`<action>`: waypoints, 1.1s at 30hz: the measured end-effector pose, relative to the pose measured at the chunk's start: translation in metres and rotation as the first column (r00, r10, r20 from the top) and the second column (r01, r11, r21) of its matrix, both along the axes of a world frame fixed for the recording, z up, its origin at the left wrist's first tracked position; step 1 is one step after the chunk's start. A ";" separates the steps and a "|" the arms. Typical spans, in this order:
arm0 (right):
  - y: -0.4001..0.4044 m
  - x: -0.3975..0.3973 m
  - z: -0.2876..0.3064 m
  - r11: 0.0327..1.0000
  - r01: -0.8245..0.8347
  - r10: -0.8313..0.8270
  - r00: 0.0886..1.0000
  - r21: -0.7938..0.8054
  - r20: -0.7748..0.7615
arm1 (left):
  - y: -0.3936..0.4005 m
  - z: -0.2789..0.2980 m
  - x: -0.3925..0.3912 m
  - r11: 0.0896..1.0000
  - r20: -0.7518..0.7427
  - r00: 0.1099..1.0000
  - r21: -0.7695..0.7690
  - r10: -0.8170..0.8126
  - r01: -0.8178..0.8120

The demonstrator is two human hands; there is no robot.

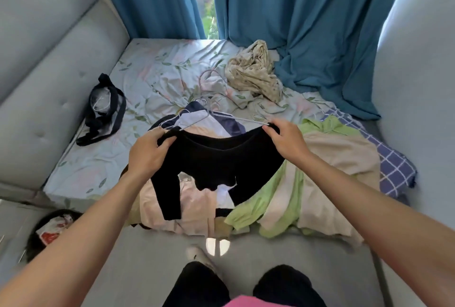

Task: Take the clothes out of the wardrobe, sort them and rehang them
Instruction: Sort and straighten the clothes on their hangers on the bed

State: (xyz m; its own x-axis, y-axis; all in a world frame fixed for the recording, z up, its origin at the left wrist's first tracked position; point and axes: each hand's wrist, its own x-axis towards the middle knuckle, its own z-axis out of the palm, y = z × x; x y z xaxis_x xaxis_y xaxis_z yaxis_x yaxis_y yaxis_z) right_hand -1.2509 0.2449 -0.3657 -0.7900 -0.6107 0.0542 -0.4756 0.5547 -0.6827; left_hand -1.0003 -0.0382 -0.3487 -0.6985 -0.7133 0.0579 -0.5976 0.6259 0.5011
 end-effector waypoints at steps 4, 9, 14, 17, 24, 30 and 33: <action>0.067 0.017 0.040 0.998 0.053 -0.055 0.996 -0.033 -0.069 | 0.054 0.023 0.000 0.998 -0.061 0.997 0.045 -0.050 0.053; 0.139 0.036 0.053 0.976 0.218 -0.219 0.971 -0.020 -0.097 | 0.109 0.033 -0.006 0.977 -0.111 0.979 0.102 -0.173 0.185; 0.201 0.081 0.053 0.905 0.414 -0.420 0.906 -0.097 -0.048 | 0.152 0.029 -0.009 0.942 -0.075 0.955 0.154 -0.289 0.297; 0.229 0.098 0.049 0.873 0.482 -0.486 0.873 -0.073 -0.044 | 0.172 0.026 -0.013 0.918 -0.069 0.933 0.163 -0.354 0.361; 0.274 0.097 0.041 0.821 0.566 -0.569 0.822 -0.076 -0.021 | 0.205 0.006 -0.041 0.850 -0.113 0.879 0.226 -0.463 0.477; 0.303 0.055 0.024 0.797 0.604 -0.605 0.796 -0.019 -0.031 | 0.230 -0.021 -0.093 0.784 -0.136 0.844 0.319 -0.518 0.532; 0.317 0.015 0.000 0.788 0.616 -0.616 0.788 0.019 -0.018 | 0.244 -0.042 -0.132 0.784 -0.100 0.842 0.323 -0.530 0.531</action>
State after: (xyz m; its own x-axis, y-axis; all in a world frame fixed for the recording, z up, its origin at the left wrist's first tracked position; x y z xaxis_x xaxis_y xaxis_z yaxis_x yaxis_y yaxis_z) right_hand -1.2356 0.5623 -0.3656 -0.9983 0.0041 0.0574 -0.0351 0.7474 -0.6635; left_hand -1.1326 0.2053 -0.3907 -0.9724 -0.2079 -0.1061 -0.2177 0.6439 0.7335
